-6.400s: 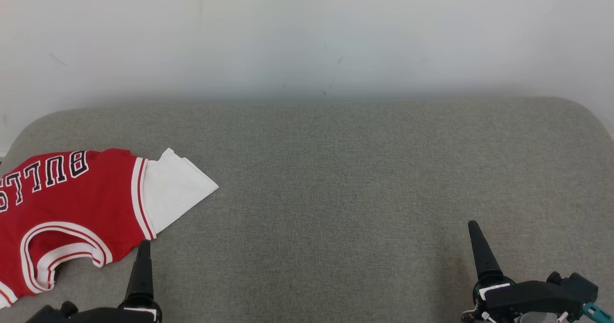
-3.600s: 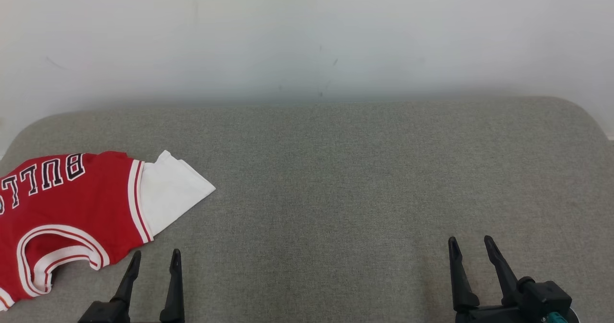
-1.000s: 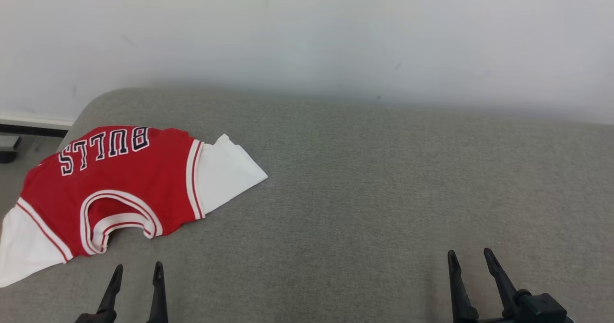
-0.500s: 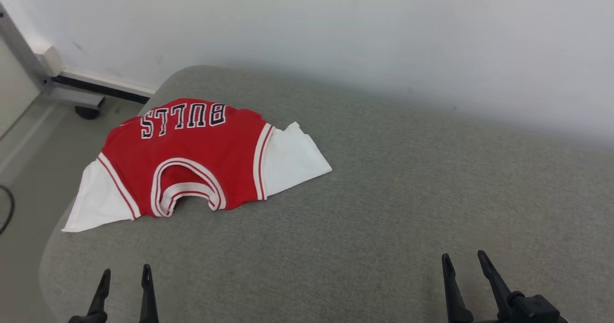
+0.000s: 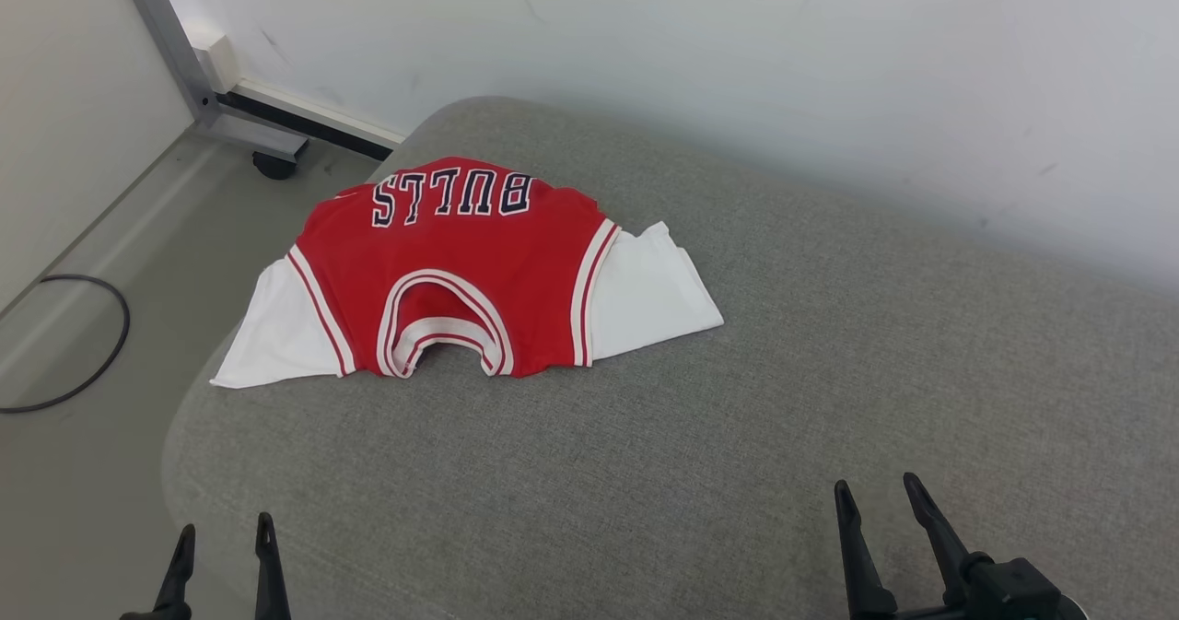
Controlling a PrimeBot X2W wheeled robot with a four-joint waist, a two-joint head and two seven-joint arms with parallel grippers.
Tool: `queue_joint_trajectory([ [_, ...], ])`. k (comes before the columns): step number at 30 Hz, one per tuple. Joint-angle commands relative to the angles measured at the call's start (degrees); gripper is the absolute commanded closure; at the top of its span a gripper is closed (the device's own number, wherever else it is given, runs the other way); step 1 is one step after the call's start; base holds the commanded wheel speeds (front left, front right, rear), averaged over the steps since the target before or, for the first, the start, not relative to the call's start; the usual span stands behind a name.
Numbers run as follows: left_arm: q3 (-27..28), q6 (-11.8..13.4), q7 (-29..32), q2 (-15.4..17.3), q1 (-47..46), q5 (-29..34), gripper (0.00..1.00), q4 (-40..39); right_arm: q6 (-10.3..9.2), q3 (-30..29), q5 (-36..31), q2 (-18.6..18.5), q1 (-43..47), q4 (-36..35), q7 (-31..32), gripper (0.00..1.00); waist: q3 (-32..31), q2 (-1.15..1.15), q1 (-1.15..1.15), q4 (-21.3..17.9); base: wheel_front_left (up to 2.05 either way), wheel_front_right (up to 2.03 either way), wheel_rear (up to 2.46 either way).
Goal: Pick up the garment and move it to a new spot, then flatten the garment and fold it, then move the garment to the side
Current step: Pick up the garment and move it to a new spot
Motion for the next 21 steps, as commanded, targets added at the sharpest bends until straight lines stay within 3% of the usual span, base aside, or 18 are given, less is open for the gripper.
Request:
queue_joint_trajectory([
  [1, 0.1, 0.2, -0.2, -0.2, -0.4, 0.3, 0.0, 0.0, 0.19, 0.1, -0.5, -0.1, -0.4, 0.1, -0.1, 0.0, 0.2, 0.0, 0.0, 0.2, 0.0, 0.0, 0.0],
  [10, 0.9, 0.1, -0.2, -0.2, -3.9, -1.7, 0.0, 1.3, 0.19, 0.9, -1.3, 0.0, -1.9, 0.2, -0.1, 0.0, 2.2, 0.0, 0.0, -2.4, 0.0, 0.0, 0.0],
  [21, 2.1, -1.0, -0.2, 1.4, -17.5, -3.4, 0.0, 4.1, 0.19, 1.1, -1.3, -0.1, -5.8, -0.4, -0.1, 0.0, 8.3, 0.0, 0.0, -9.7, 0.0, 0.0, 0.0],
])
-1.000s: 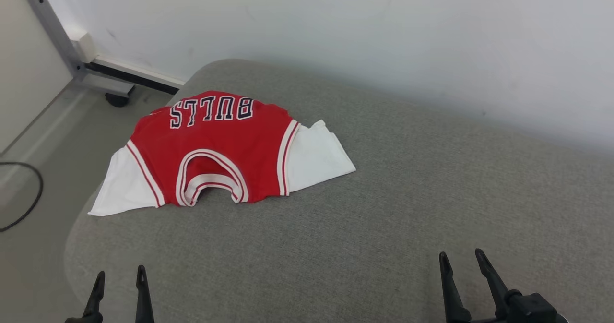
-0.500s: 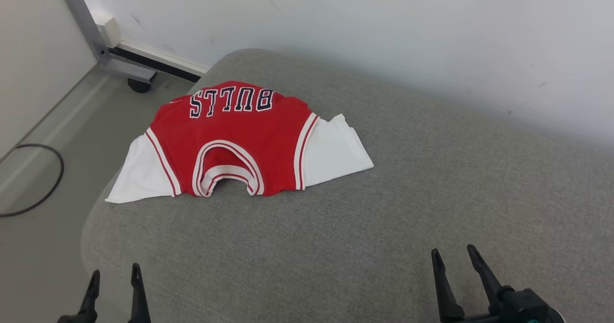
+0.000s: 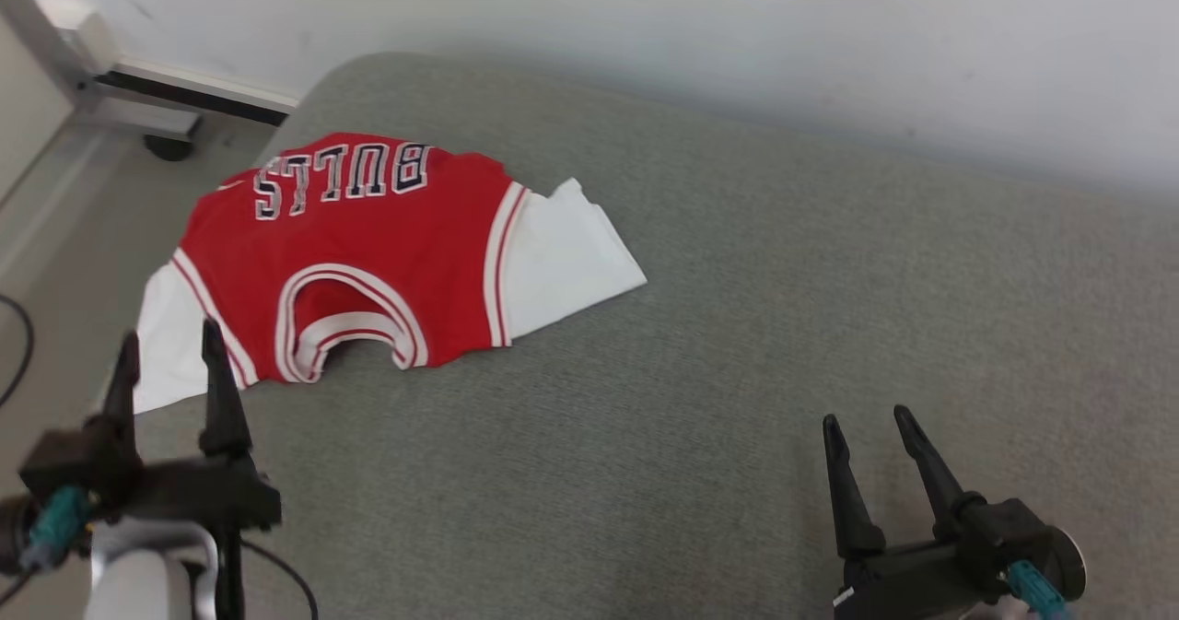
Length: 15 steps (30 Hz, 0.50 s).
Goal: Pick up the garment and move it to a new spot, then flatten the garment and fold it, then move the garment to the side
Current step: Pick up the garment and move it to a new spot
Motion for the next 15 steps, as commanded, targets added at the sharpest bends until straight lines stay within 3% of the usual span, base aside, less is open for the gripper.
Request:
queue_joint_trajectory([
  [1, 0.1, -0.2, -0.2, 0.5, -1.9, -0.9, 0.0, 0.7, 0.19, 0.0, -0.1, -0.1, -0.8, -0.2, -0.1, 0.0, 3.7, 0.0, 0.0, -3.9, 0.0, 0.0, 0.0],
  [10, -2.3, -0.6, 0.0, 7.2, -15.6, -6.4, 0.0, 12.0, 0.19, -0.3, 1.0, 0.0, -3.9, -0.2, 0.0, 0.0, 8.1, 0.0, 0.0, -10.4, 0.0, 0.0, 0.0],
  [15, -6.7, -0.5, 4.6, 12.1, -20.6, -11.5, 0.0, 18.3, 0.19, -0.2, 1.4, 0.0, -5.4, -0.3, -0.1, 0.0, 9.9, 0.0, 0.0, -13.2, 0.0, 0.0, 0.0],
])
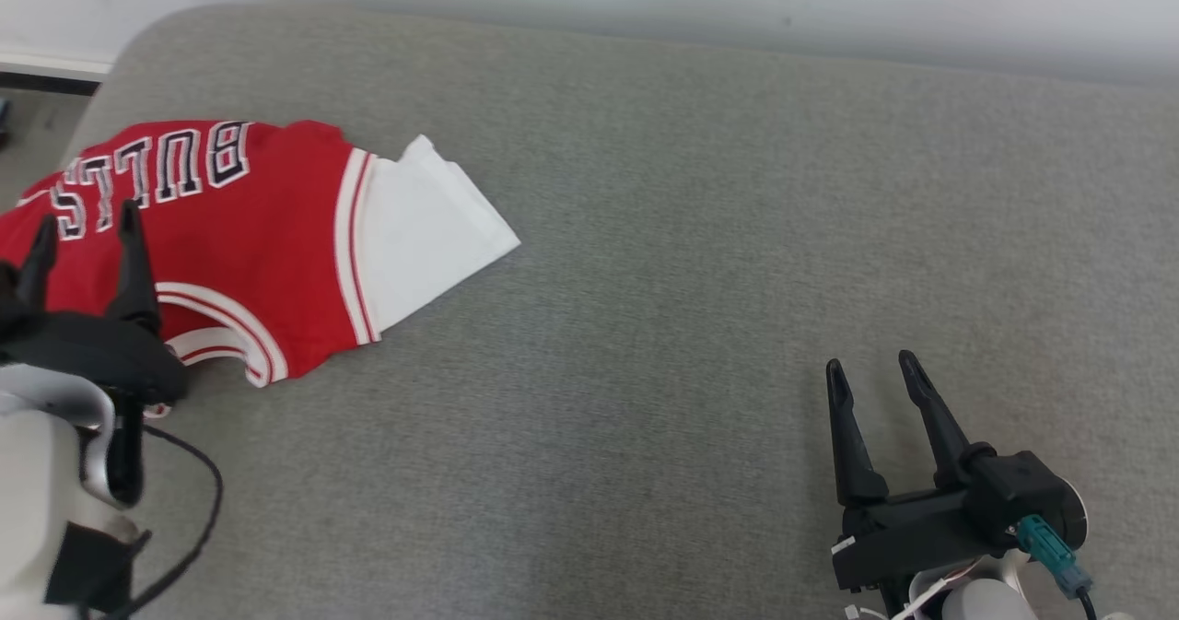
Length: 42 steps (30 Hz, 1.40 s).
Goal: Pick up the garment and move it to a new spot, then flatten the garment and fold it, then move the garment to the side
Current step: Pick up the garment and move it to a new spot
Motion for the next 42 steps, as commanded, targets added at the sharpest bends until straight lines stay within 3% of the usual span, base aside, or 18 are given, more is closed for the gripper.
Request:
queue_joint_trajectory([
  [1, -0.5, 0.1, 0.8, 1.2, -1.3, -1.1, 0.0, 1.0, 0.19, 0.2, 0.2, 0.0, -0.6, -0.1, 0.0, 0.0, 3.1, -0.01, -0.01, -3.5, 0.0, 0.0, 0.0],
  [10, -6.0, 0.1, 11.1, 8.2, -4.9, -7.7, 0.0, 9.9, 0.19, 0.1, 1.1, 0.0, -1.9, 0.2, 0.0, 0.0, 4.6, -0.01, -0.01, -6.8, 0.0, 0.0, 0.0],
  [22, -9.3, 0.2, 20.5, 10.4, -5.8, -11.5, 0.0, 17.6, 0.19, 0.5, 1.7, 0.0, -2.0, 0.9, 0.0, 0.0, 4.0, -0.01, -0.01, -8.4, 0.0, 0.0, 0.0],
  [23, -9.8, 0.5, 20.3, 10.6, -5.8, -10.9, 0.4, 18.5, 0.19, 0.4, 1.7, 0.0, -1.8, 1.0, 0.0, 0.0, 3.8, -0.01, -0.01, -8.5, 0.0, 0.0, 0.0],
  [24, -9.9, 0.5, 19.8, 10.6, -6.0, -10.7, 1.0, 18.8, 0.19, 0.3, 1.5, 0.0, -1.8, 1.0, 0.0, 0.0, 3.7, -0.01, -0.01, -8.5, 0.0, 0.0, 0.0],
  [33, -10.6, 0.8, 11.6, 10.9, -7.7, -9.7, 1.0, 18.1, 0.19, -0.9, 0.8, 0.0, -0.4, 1.2, 0.0, 0.0, 1.8, -0.01, -0.01, -7.7, 0.0, 0.0, 0.0],
  [42, -12.3, 0.6, 5.0, 11.6, -12.2, -7.9, 1.0, 12.5, 0.19, -1.0, 1.2, 0.0, 0.9, 1.9, 0.0, 0.0, -1.1, -0.01, -0.01, -5.6, 0.0, 0.0, 0.0],
])
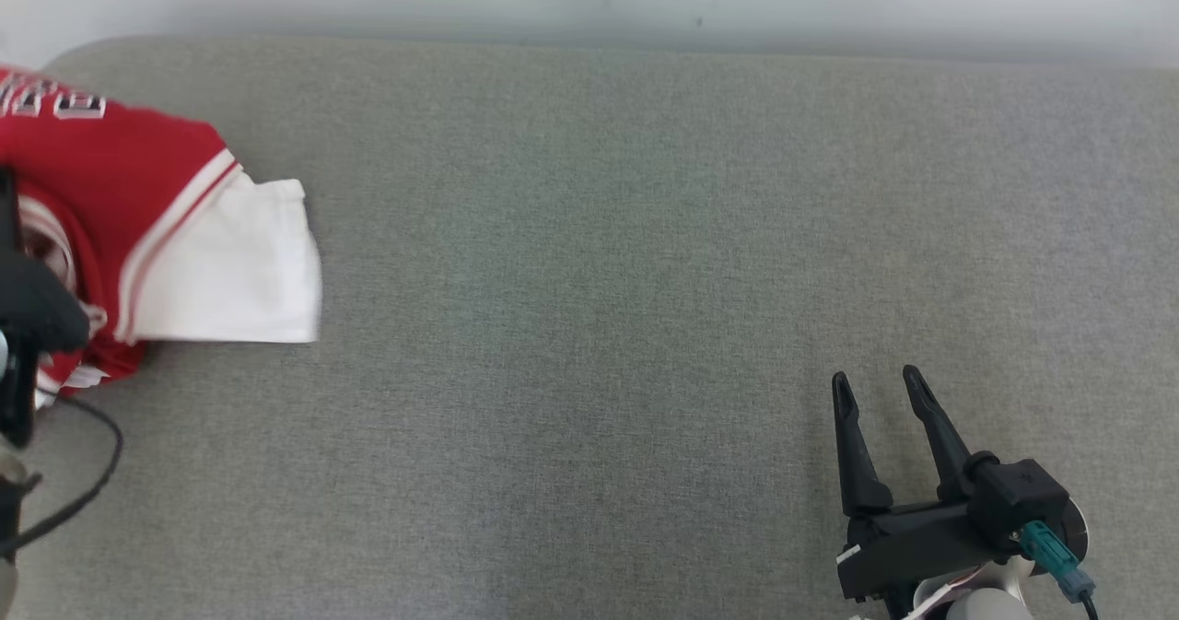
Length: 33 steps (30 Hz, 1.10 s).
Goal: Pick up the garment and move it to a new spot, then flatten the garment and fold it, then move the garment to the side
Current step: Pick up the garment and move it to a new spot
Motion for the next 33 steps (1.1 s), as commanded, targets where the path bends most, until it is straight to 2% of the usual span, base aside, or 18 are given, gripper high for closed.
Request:
queue_joint_trajectory([
  [1, -0.4, -0.1, -1.2, 0.7, -1.7, 0.8, 1.0, -1.7, 0.19, 0.1, 0.3, 0.0, 0.9, 0.2, 0.0, 0.0, -1.2, -0.01, 0.01, 0.9, 0.0, 0.0, 0.0],
  [7, -1.7, -0.2, -2.4, 1.4, -5.1, 1.6, 1.0, -9.4, 0.19, 0.4, 1.1, 0.0, 1.4, 0.6, 0.0, 0.0, -3.1, -0.01, 0.01, 1.0, 0.0, 0.0, 0.0],
  [16, -3.7, 0.0, 1.2, 1.4, -7.6, 1.7, 1.0, -25.0, 0.19, 1.0, 2.6, 0.0, 2.2, 1.1, 0.0, 0.0, -5.0, -0.01, 0.01, -1.3, 0.0, 0.0, 0.0],
  [27, -6.1, 2.5, 8.1, -0.3, -6.1, 1.0, 1.0, -41.6, 0.19, 1.7, 4.1, 0.0, 1.8, 0.7, 0.0, 0.0, -4.5, -0.01, 0.01, -10.1, 0.0, 0.0, 0.0],
  [33, -8.7, 3.0, 9.4, -2.9, -4.8, 1.2, 1.0, -45.7, 0.19, 0.7, 4.3, 0.0, 2.2, 0.6, 0.0, 0.0, -4.0, -0.01, 0.01, -14.2, 0.0, 0.0, 0.0],
])
